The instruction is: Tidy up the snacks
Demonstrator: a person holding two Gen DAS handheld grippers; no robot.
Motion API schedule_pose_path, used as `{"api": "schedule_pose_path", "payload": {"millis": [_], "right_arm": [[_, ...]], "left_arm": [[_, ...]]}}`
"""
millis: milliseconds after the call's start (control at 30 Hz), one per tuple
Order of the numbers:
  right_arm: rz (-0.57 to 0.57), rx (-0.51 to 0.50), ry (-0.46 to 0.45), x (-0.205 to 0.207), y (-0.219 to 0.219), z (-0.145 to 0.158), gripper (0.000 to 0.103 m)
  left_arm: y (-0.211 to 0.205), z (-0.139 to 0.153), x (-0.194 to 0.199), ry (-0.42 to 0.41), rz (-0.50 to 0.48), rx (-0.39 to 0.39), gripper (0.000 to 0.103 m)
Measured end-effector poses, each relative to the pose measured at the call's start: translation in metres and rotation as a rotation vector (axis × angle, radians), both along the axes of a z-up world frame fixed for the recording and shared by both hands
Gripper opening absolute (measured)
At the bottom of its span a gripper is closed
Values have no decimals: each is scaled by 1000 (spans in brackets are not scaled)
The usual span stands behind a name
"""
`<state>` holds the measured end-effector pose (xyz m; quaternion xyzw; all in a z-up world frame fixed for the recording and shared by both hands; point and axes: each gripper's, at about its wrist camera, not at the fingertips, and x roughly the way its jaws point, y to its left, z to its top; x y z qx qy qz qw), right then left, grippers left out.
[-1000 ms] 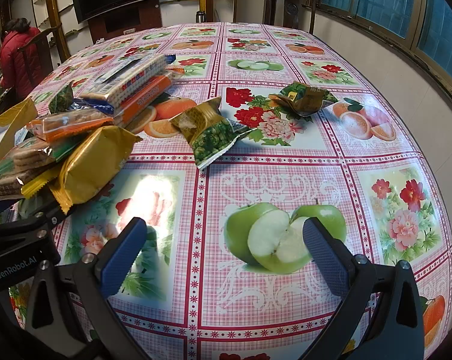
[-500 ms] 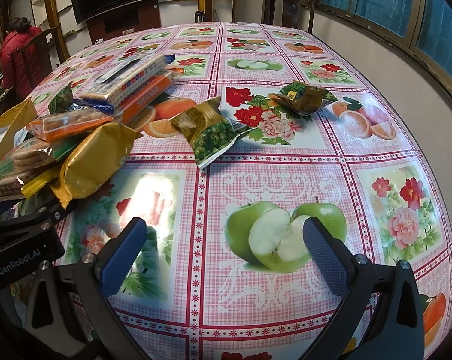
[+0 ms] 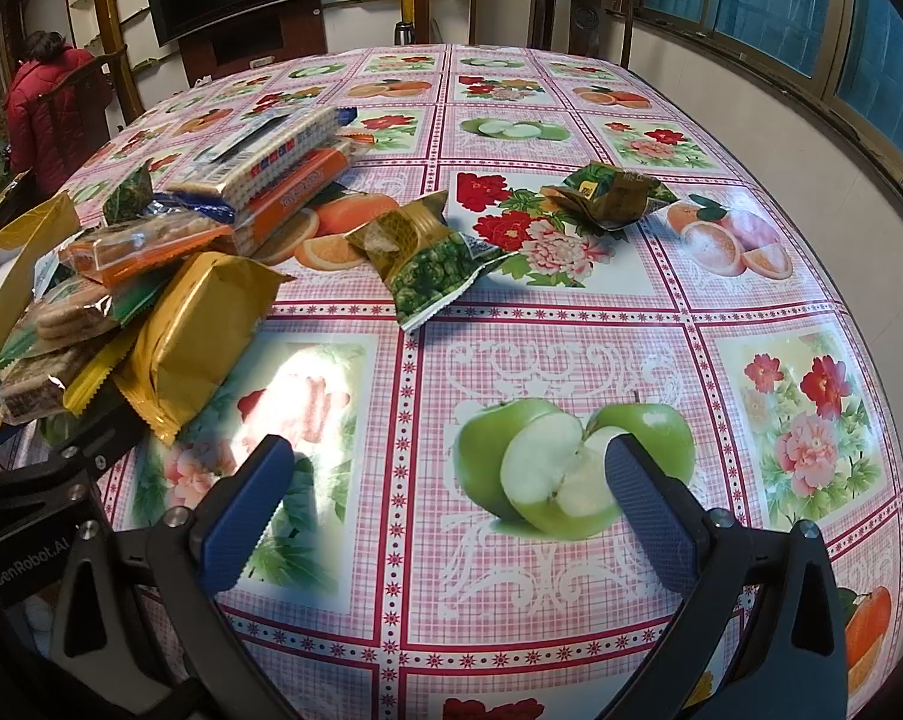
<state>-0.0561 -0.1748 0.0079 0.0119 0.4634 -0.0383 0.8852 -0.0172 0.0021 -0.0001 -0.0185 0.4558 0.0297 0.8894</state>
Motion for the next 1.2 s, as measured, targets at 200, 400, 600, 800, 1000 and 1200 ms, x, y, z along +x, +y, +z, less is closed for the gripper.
{"api": "schedule_pose_path", "payload": {"millis": [200, 400, 600, 800, 1000, 1200], "right_arm": [[1, 0, -1, -4, 2, 2, 103], [1, 0, -1, -4, 2, 2, 103], [0, 0, -1, -3, 2, 2, 103], [0, -1, -1, -4, 2, 2, 103], [0, -1, -1, -4, 2, 2, 103], [6, 1, 1, -5, 2, 2, 103]], "left_arm": [[0, 0, 0, 0, 0, 0, 103], [0, 0, 0, 0, 0, 0, 103], [0, 0, 0, 0, 0, -1, 103], [0, 0, 0, 0, 0, 0, 103], [0, 0, 0, 0, 0, -1, 103], [0, 0, 1, -1, 15, -3, 103]]}}
